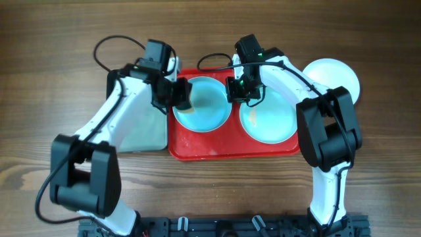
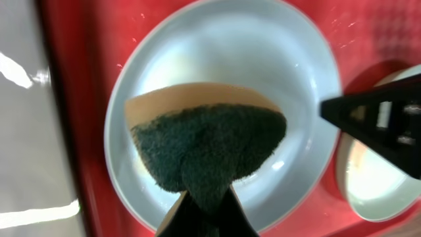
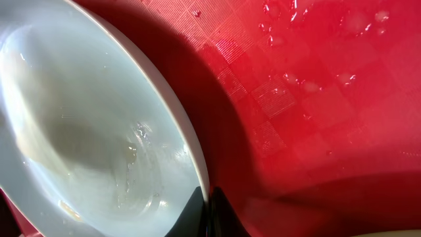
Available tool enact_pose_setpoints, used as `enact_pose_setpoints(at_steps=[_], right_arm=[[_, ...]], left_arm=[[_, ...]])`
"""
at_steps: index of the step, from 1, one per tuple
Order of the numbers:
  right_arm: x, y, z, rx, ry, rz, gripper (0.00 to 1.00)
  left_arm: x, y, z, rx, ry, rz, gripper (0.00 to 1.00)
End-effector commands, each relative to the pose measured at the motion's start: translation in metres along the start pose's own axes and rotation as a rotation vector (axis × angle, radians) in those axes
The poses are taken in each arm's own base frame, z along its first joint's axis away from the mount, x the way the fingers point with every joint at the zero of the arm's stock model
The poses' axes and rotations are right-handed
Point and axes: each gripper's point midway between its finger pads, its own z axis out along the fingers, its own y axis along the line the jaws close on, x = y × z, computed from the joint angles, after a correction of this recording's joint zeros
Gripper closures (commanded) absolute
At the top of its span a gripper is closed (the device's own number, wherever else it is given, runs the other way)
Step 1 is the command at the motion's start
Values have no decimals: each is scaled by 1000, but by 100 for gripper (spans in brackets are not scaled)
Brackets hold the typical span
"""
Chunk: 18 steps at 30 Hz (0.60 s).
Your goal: Clean dirty plates on tray and stack at the side
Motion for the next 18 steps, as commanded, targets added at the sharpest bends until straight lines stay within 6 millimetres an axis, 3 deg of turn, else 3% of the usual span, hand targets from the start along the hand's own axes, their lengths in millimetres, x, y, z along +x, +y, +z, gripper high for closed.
enact_pose_setpoints(at_steps=[1, 5, 9, 14, 18], right_arm=[[3, 5, 3, -16, 10, 1, 96], [3, 4, 3, -16, 12, 2, 96], [3, 4, 3, -16, 12, 1, 96], [3, 4, 3, -16, 12, 2, 96], [3, 4, 3, -16, 12, 2, 96]], left_arm=[[9, 15, 26, -61, 23, 2, 96], [11, 36, 42, -157, 39, -36, 96], [22, 36, 62, -158, 92, -31, 96], [41, -7, 86, 16, 176, 9, 96], [44, -33, 93, 62, 160, 35, 96]])
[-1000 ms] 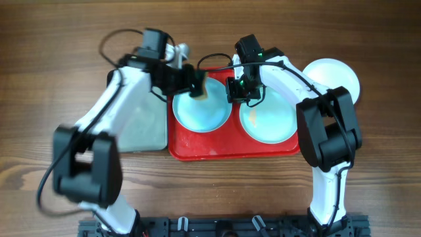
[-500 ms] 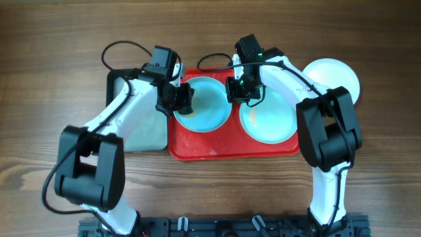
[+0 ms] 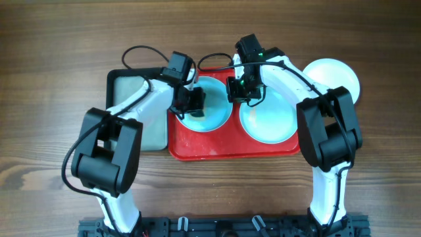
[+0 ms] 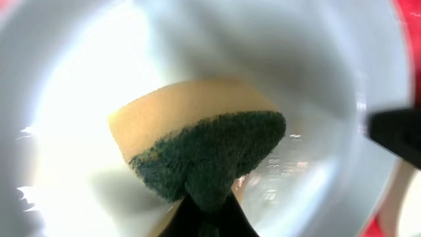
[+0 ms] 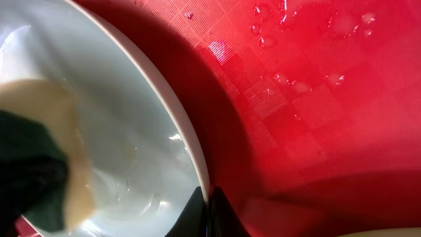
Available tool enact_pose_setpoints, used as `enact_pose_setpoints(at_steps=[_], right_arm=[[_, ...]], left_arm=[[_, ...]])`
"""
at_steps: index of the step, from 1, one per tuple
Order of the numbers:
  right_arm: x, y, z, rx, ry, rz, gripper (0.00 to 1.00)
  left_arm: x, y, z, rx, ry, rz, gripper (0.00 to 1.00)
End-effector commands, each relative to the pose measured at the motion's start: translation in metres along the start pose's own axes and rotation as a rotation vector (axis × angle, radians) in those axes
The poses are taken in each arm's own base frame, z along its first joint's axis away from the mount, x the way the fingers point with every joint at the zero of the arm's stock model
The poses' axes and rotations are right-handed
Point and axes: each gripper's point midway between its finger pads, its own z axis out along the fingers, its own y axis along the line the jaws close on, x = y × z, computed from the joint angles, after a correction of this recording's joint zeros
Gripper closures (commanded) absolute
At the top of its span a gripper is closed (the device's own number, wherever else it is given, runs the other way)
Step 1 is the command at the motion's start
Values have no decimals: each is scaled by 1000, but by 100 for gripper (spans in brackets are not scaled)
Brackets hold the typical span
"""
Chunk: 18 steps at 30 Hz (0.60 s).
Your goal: Clean dirty plates on tray and stack at the side
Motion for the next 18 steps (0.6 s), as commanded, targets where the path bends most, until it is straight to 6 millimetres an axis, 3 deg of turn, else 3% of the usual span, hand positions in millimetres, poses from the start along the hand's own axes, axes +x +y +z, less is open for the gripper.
enact_pose_setpoints(at_steps=[1, 6, 8, 10, 11, 13, 15, 18], right_arm=[[4, 6, 3, -22, 13, 0, 96], [4, 6, 3, -22, 13, 0, 96], [4, 6, 3, -21, 13, 1, 96], [4, 6, 3, -21, 13, 1, 96], [4, 6, 3, -21, 13, 1, 96], [4, 6, 3, -21, 13, 1, 96], [4, 6, 3, -21, 13, 1, 96], [4, 6, 3, -21, 13, 1, 96]], left_arm=[[26, -25, 26, 68, 90, 3, 96], [23, -45, 27, 133, 70, 43, 96], [17, -49, 19, 158, 51, 43, 96], [0, -55, -8, 182, -21, 49, 96], [-14, -58, -37, 197, -97, 54, 96], [-26, -58, -69, 202, -174, 54, 96], [-37, -40, -120, 149, -291, 18, 96], [-35, 5, -156, 19, -346, -78, 96]])
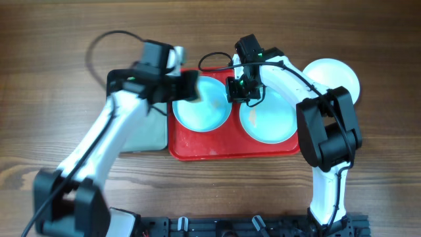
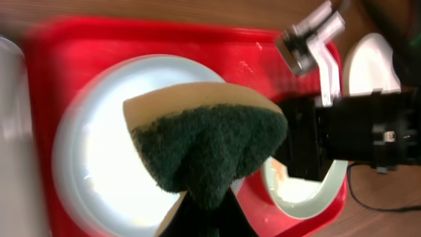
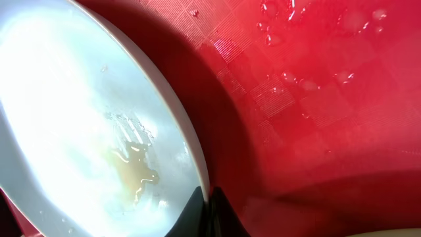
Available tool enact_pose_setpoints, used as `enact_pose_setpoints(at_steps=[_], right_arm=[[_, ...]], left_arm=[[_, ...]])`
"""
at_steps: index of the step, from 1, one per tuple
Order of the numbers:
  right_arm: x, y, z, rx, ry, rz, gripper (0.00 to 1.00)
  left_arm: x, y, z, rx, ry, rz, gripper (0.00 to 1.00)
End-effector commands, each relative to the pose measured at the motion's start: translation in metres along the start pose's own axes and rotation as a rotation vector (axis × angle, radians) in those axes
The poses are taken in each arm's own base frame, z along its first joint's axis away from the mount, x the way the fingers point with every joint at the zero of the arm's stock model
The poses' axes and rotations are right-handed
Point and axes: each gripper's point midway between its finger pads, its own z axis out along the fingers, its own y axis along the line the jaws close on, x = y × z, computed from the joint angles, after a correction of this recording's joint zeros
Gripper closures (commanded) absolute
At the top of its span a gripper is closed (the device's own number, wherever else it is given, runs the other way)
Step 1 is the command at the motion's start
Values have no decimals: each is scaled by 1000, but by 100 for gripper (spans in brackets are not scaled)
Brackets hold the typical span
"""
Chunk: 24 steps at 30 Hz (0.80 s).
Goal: Clean dirty plates on tray and stack at the side
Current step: 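Withdraw the left gripper with the sponge over the black tray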
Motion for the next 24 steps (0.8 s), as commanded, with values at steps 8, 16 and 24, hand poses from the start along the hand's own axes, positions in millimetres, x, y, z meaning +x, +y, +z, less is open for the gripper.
enact_pose_setpoints(at_steps=[8, 16, 24], right_arm=[[3, 5, 3, -17, 12, -4, 91], [2, -1, 3, 16, 2, -4, 64], [-10, -1, 2, 20, -47, -20, 63]], left_arm=[[23, 144, -86, -342, 35, -397, 96], [52, 154, -96, -373, 144, -424, 96], [63, 152, -98, -377, 195, -414, 96]])
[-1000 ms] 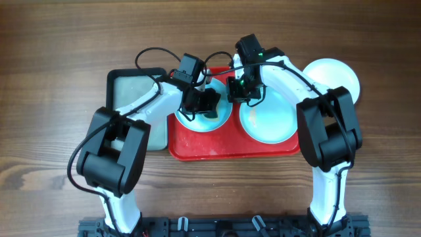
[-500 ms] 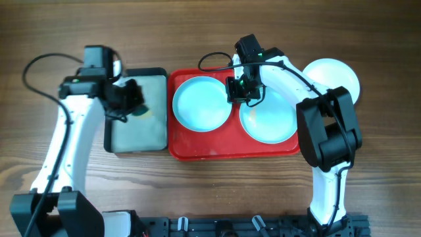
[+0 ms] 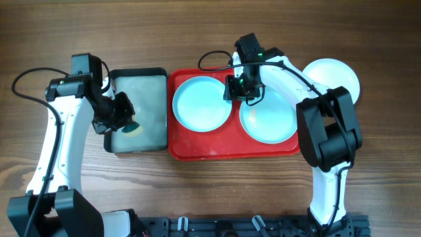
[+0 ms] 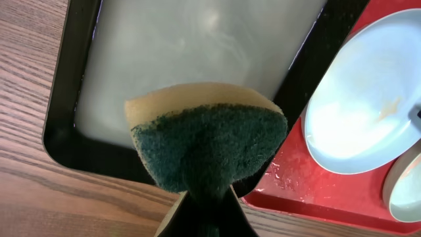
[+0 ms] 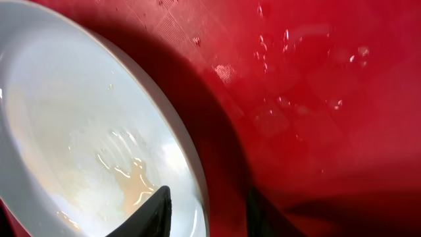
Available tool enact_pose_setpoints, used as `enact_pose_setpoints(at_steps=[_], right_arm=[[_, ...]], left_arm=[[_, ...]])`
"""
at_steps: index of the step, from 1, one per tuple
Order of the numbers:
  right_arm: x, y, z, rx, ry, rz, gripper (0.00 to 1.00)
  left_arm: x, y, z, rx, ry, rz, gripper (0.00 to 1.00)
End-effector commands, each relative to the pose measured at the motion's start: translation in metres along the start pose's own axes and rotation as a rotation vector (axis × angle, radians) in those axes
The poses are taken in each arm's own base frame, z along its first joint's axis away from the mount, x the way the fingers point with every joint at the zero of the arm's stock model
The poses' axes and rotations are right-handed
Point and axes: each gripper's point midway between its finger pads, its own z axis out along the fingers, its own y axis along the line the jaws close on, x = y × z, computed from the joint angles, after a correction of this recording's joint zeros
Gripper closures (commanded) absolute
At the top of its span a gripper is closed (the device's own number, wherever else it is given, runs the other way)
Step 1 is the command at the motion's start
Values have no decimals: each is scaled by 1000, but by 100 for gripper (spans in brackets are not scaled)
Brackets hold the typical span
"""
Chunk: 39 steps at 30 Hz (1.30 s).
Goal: Clean dirty plates on tray and stack at the side
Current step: 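Withdraw the left gripper with the sponge over the black tray, then lift the light-blue plate with the right gripper and carry it rightward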
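Note:
Two light-blue plates lie on the red tray (image 3: 230, 150). The left plate (image 3: 200, 103) shows a faint yellowish smear (image 5: 131, 178); the right plate (image 3: 266, 118) sits beside it. My left gripper (image 4: 204, 210) is shut on a yellow and green sponge (image 4: 207, 138), held over the near edge of the black water basin (image 3: 138, 112). At the left plate's right rim, my right gripper (image 5: 207, 214) is open, with one finger (image 5: 161, 207) over the plate and the other over the tray.
A white plate (image 3: 332, 76) lies on the wooden table to the right of the tray. Water drops dot the tray floor (image 5: 296, 79). The basin (image 4: 197, 59) holds cloudy water. Both arms' cables loop over the far side of the table.
My left gripper has carried the sponge from above the left plate to over the basin at the left. The right gripper, which was shut on the plate's rim, now stands open around it.
The sponge first hung just above the left plate while my right gripper pinched its rim. Then the sponge was down inside the plate. After that it was lifted above the plate. Now it is over the basin and the rim is released.

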Motion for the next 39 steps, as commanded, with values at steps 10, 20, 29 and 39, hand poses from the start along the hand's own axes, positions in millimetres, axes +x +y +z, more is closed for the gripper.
enact_pose_setpoints(at_steps=[10, 20, 29, 39], right_arm=[[6, -9, 21, 7, -25, 85, 96], [-52, 20, -97, 49, -278, 42, 96], [-61, 63, -137, 120, -479, -7, 96], [-72, 162, -132, 253, -809, -217, 96]], left_arm=[[-16, -9, -5, 36, -77, 87, 96], [-31, -13, -2, 53, -144, 125, 96], [-25, -3, 38, 55, -149, 125, 96], [-18, 3, 55, 52, -137, 100, 96]])
